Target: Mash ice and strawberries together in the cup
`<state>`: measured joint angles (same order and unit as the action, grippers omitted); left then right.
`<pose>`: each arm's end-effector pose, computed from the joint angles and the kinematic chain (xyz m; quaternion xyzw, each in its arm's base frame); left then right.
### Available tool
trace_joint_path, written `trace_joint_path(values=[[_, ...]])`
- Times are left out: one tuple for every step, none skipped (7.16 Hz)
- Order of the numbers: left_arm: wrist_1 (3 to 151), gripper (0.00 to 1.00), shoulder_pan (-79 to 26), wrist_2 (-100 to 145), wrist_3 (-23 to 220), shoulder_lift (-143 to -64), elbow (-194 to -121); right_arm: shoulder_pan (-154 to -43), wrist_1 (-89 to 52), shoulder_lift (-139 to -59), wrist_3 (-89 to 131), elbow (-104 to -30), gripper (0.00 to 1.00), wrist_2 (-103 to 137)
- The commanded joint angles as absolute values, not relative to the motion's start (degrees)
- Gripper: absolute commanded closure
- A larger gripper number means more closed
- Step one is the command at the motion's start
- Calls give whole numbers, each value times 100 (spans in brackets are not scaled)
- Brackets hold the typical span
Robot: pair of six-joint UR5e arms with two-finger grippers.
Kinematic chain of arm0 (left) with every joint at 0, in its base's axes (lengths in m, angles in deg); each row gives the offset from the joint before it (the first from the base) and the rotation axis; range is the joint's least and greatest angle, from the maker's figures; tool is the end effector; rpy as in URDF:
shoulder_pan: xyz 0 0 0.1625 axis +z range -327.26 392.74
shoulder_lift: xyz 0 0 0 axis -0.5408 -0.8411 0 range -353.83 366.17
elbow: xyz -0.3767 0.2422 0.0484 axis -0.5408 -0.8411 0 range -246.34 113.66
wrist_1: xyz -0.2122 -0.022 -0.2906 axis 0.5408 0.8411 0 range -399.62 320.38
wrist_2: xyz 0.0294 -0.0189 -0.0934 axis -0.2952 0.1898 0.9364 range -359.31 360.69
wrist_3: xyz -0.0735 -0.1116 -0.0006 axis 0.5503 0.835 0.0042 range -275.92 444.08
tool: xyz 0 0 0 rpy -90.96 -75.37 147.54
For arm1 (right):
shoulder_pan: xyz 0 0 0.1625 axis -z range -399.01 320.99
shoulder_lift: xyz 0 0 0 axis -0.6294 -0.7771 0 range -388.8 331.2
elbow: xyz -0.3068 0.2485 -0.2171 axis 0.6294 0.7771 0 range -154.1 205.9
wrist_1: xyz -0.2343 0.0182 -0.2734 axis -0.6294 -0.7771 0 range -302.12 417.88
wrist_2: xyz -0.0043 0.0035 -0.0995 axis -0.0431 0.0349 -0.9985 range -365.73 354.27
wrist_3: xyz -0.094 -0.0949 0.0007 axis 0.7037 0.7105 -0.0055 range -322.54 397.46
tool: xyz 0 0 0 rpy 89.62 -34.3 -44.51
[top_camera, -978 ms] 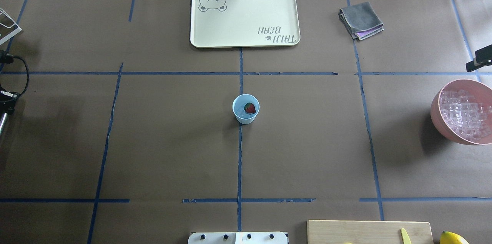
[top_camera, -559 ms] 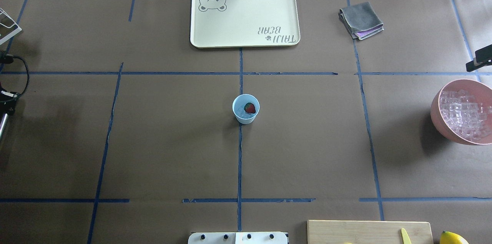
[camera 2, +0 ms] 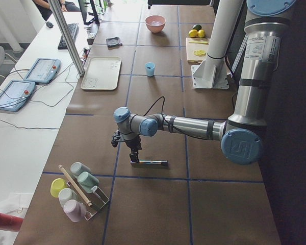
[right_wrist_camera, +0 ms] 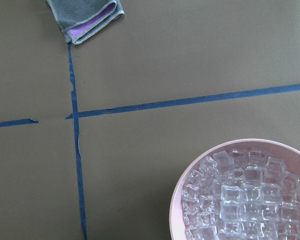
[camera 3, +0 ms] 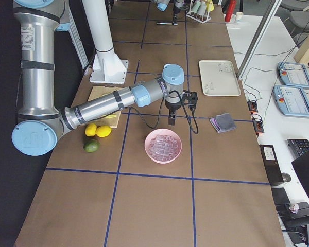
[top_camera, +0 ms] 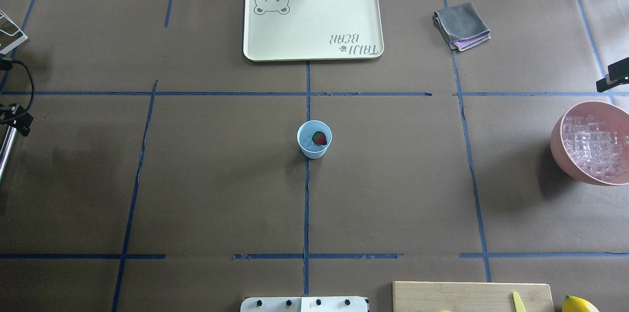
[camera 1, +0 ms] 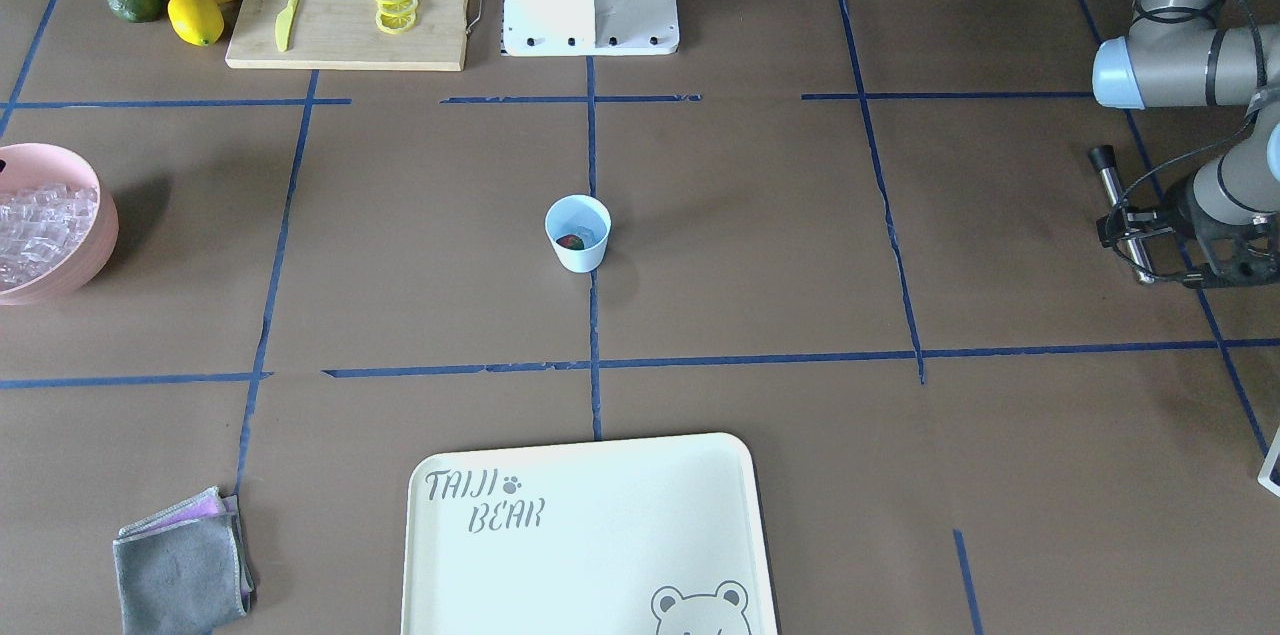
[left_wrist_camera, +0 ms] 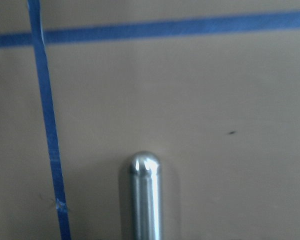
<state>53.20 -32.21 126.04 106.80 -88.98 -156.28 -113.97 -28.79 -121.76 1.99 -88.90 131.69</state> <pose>0.1559 -0.4657 0.6756 -0.0625 0.3036 0.0403 0.9499 -0.0743 -0.4112 0.5272 0.0130 -0.4401 0.0723 0.8950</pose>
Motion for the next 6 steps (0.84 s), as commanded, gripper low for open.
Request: trace_joint_path(values=[[4323,0,-4087,12890,9612,-8954,-16405,-11415,-2948,-12310,457,-8810,0,13200],[4082,0,-4544,13275,9134,-9007,-16416,-11520,-3070,-12398,998,-8688,0,13200],[4071,0,-4888,13706,8772,-8937,-16408,-11808,-3393,-12416,1639,-8652,0,13200],[4053,0,-5082,13788,8473,-8937,-16347,-12141,-3884,-12417,2420,-8660,0,13200],[4062,0,-5276,13789,8209,-8919,-16294,-12432,-4350,-12469,3167,-8625,0,13147],[4062,0,-5426,13798,7962,-8919,-16189,-12635,-4459,-12652,3905,-8460,0,13112]])
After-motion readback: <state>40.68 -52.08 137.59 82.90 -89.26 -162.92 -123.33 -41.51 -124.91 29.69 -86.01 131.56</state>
